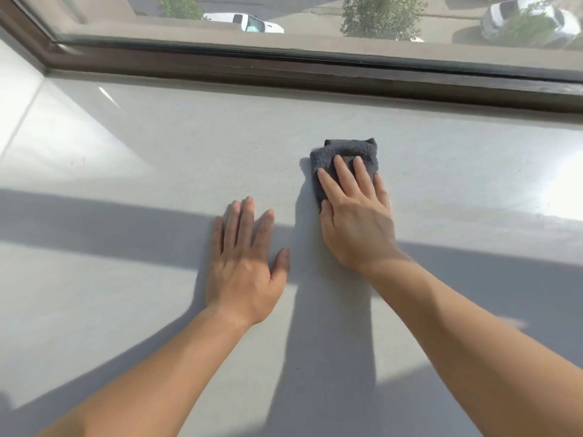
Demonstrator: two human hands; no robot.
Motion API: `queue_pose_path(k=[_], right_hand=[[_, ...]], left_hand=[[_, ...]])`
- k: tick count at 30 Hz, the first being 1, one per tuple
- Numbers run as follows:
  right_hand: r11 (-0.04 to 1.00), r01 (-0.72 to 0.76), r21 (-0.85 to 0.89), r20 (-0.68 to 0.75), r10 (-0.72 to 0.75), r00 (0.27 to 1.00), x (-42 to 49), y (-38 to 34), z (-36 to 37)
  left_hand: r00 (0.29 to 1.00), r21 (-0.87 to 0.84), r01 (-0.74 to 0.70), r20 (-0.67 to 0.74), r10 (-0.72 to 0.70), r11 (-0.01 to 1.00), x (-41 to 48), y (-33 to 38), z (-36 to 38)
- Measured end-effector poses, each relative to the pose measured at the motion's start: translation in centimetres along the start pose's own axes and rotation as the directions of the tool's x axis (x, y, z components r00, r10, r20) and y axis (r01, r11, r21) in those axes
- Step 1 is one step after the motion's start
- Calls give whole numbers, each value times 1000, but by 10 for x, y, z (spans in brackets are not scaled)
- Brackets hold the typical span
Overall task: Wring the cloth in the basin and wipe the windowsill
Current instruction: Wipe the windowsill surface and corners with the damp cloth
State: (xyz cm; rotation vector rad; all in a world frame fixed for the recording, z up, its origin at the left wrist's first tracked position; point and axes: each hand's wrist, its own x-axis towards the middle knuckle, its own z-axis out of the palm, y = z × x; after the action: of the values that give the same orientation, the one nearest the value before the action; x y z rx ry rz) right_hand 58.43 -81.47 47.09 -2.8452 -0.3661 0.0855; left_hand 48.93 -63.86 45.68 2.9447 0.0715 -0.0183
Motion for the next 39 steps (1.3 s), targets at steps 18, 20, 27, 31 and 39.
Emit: queue_pose_path(k=[18,20,27,31,39], right_hand=[[1000,-6,-17,82,7,997,-48,33,-16],[970,-242,-15,35,242,970,-47,46,-22],[995,102,-9,43,-102,994,-106,-16,-9],[1000,-19,-2,-16,19,1000,-106,15,-15],[1000,21,-19,1,-21,1000,-148,-30,1]], left_hand=[[999,33,22,29,-23,999,0,-1,-9],[999,43,24,37,-26,999,0,-2,-9],[999,62,24,39,-27,998,1,-3,-10],[998,51,16,63,-19,999,0,-5,-12],[983,-21,-13,183,16,1000,-2,-12,-34]])
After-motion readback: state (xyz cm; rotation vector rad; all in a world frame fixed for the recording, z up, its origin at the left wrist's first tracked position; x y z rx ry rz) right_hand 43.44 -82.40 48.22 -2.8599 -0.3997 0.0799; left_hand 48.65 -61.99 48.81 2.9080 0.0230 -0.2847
